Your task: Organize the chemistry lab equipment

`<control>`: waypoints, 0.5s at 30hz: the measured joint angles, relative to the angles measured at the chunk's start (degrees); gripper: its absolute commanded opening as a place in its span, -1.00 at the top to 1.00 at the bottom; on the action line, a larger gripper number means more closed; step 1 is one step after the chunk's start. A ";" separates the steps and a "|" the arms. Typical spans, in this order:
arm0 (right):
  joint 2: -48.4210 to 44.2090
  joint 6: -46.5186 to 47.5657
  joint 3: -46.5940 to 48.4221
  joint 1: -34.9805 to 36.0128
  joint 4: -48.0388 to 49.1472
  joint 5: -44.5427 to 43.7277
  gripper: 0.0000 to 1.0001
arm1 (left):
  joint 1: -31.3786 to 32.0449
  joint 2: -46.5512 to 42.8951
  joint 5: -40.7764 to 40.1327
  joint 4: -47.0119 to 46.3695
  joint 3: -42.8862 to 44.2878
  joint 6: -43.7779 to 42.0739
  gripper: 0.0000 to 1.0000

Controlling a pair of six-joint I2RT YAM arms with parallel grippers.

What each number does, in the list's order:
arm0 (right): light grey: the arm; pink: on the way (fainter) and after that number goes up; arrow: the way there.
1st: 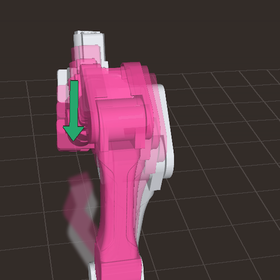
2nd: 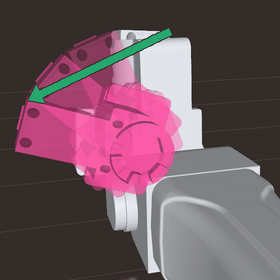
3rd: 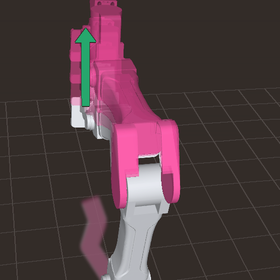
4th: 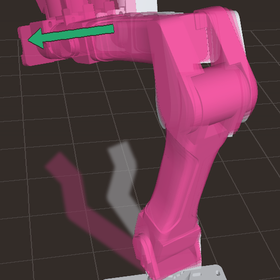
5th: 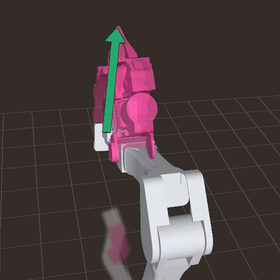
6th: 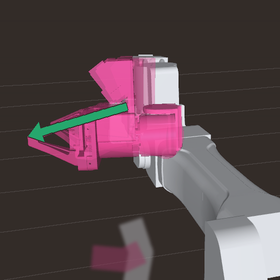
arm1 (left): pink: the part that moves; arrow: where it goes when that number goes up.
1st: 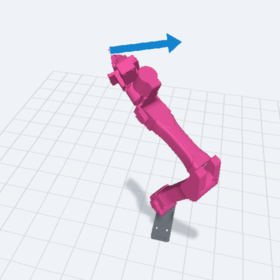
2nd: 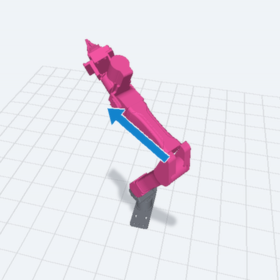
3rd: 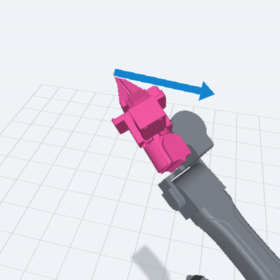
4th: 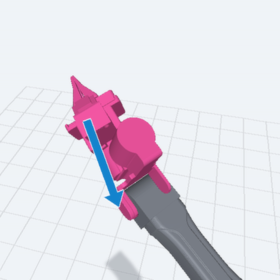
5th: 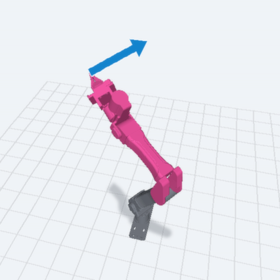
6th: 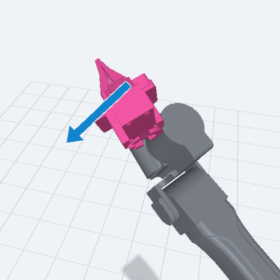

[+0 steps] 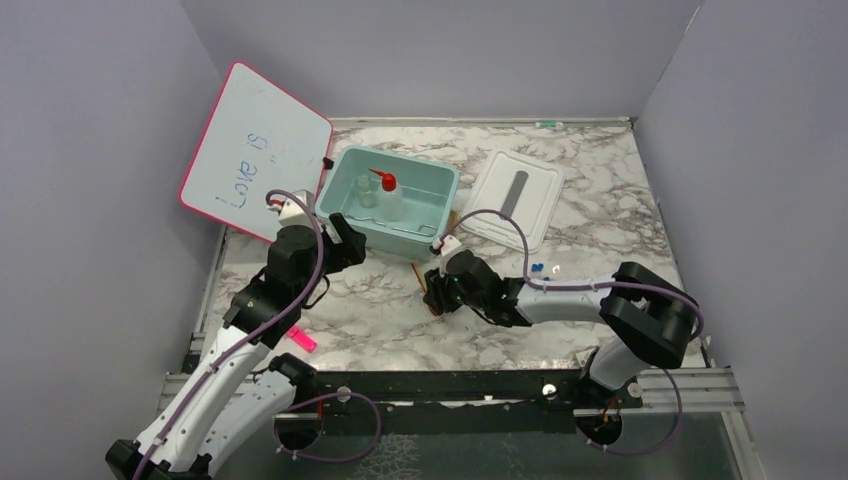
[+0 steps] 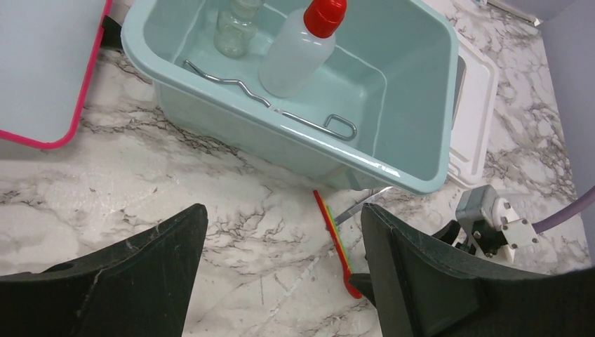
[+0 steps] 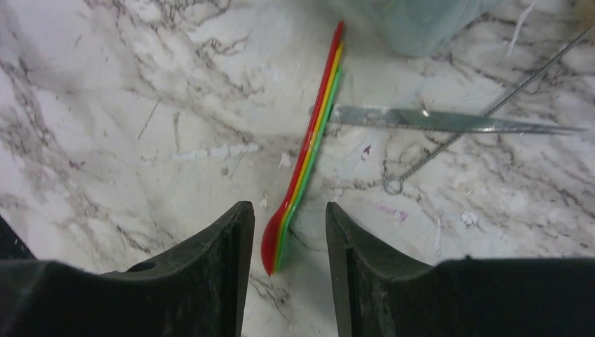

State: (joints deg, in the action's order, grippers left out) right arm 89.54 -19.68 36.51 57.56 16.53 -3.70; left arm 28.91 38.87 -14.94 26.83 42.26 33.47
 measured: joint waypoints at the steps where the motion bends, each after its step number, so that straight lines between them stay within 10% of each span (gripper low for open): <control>1: 0.52 -0.17 1.33 0.17 -0.81 -1.42 0.09 | 0.00 -0.09 -0.11 0.02 0.00 -0.11 -0.66; 15: 12.33 -1.81 14.23 5.55 -9.49 -16.81 0.68 | 0.00 -1.07 -1.38 1.03 0.00 -1.20 -0.66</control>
State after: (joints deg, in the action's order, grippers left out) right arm 101.86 -21.50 50.74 63.11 7.05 -20.51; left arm 28.91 37.80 -16.32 27.86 42.26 32.27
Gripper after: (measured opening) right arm 0.240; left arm 0.831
